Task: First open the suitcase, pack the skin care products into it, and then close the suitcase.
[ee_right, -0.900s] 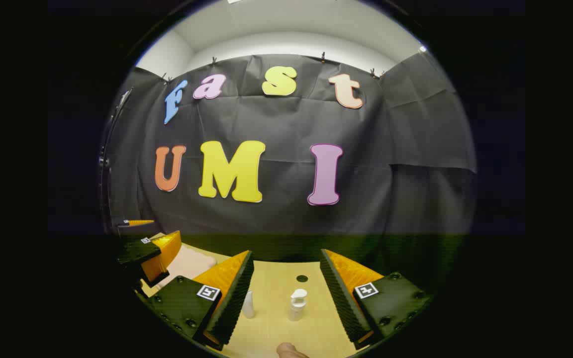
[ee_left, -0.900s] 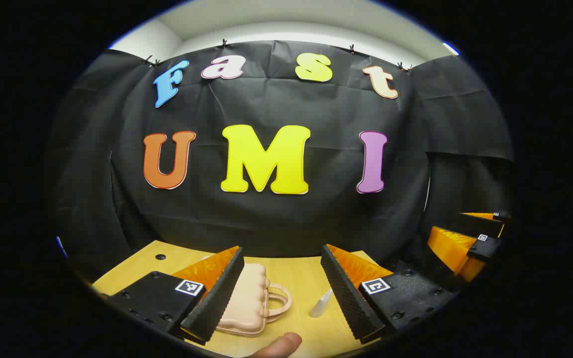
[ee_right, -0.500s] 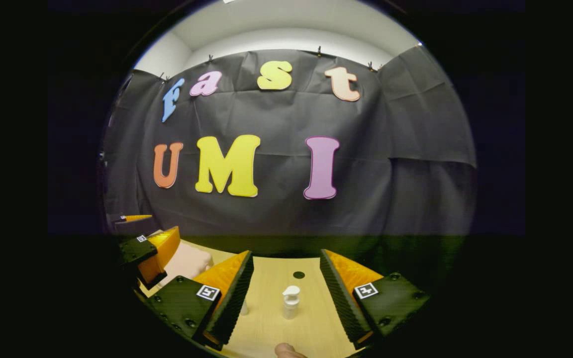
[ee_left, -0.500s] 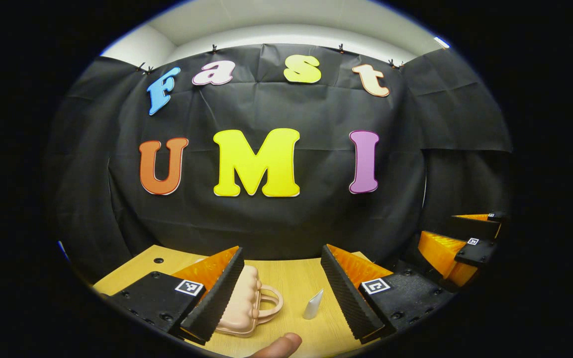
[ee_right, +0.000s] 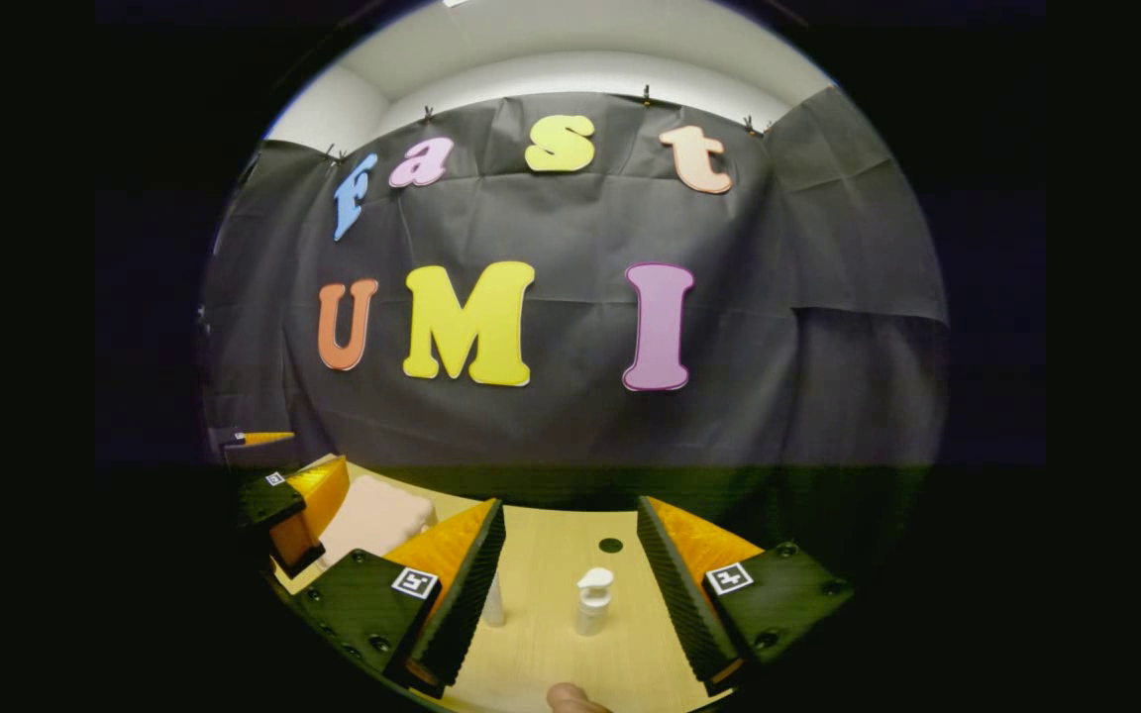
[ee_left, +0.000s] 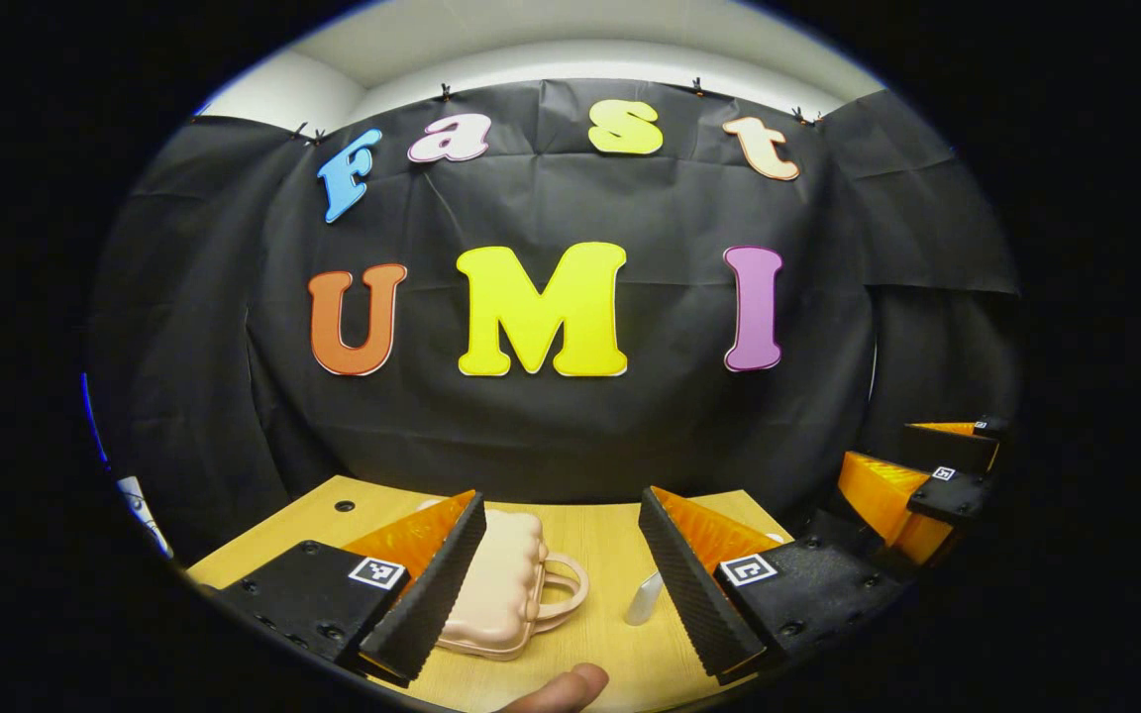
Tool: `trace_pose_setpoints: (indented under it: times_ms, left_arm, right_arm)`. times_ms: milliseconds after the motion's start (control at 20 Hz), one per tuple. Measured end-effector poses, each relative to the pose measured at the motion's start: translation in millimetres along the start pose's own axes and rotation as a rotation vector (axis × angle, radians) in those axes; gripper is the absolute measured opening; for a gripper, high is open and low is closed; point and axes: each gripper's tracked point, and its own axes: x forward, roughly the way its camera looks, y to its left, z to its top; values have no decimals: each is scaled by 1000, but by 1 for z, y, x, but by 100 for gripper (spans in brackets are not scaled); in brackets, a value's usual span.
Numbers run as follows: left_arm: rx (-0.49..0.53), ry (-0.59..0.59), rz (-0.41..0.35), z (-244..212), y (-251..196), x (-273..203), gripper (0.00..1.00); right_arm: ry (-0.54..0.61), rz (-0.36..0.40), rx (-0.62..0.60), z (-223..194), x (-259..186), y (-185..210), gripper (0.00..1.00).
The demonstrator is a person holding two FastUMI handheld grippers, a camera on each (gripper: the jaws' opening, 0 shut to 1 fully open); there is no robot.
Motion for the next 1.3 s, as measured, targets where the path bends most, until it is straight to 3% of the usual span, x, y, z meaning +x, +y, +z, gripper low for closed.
trace_pose_setpoints:
  times_ms: [250,450,700,850,1050,1300]
  left_arm:
    - [77,-25,-3,-9,5,11,99]
    - [248,30,28,-63,26,37,100]
    - [431,128,13,-129,28,58,99]
    - [607,203,-11,-174,21,62,98]
    - [892,212,-94,-221,-3,75,97]
    - [1214,231,-100,-256,-7,84,97]
  right_arm:
    - [-3,0,-32,-2,1,-3,79]
    - [-2,-97,-72,-13,-1,-48,79]
    - [75,-183,-76,-44,-14,-98,78]
    - [116,-204,-54,-61,-18,-112,79]
    - [133,-211,-22,-72,-15,-119,80]
    - [170,-214,-13,-93,-19,-135,80]
